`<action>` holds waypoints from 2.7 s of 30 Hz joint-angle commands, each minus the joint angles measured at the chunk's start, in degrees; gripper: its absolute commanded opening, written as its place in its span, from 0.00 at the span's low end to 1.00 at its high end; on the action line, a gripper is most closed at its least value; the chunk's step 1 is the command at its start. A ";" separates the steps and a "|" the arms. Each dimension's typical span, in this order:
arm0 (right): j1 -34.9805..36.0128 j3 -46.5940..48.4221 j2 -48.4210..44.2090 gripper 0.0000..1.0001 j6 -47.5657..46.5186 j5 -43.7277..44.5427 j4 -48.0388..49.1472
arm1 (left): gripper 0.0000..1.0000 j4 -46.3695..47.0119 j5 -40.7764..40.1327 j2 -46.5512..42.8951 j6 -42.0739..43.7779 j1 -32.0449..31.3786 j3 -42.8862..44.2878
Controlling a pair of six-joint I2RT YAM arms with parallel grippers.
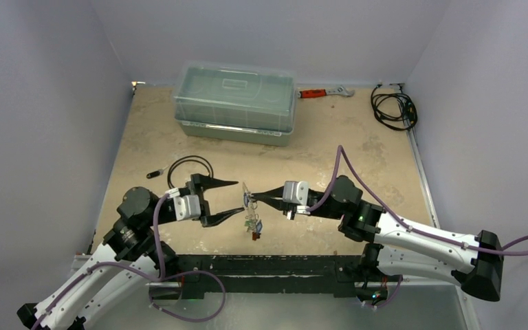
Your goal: Put the keys on the keyring
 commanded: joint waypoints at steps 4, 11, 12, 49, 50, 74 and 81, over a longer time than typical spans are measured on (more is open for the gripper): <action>0.15 -4.86 -3.99 0.00 5.13 2.79 19.54 | 0.94 -0.28 -11.23 0.68 -10.88 0.61 3.39; 0.15 -7.09 -4.00 0.00 7.61 4.06 22.51 | 0.99 -2.49 -16.68 -2.40 -9.15 0.58 3.30; 0.08 -6.41 -3.70 0.00 7.10 2.93 20.99 | 0.99 -2.25 -17.03 -2.95 -8.80 0.59 2.74; 0.15 4.02 0.96 0.00 1.22 -3.00 5.24 | 0.45 3.04 1.61 3.23 -7.38 0.61 -0.24; 0.15 4.10 1.05 0.00 1.31 -3.22 5.28 | 0.45 3.13 1.76 3.47 -7.61 0.56 -0.20; 0.15 4.37 1.27 0.00 2.97 -6.57 7.82 | 0.27 4.69 1.13 4.54 -10.56 0.57 -0.90; 0.15 4.52 1.79 0.00 4.17 -8.47 9.57 | 0.09 4.87 0.58 4.66 -11.48 0.59 -0.60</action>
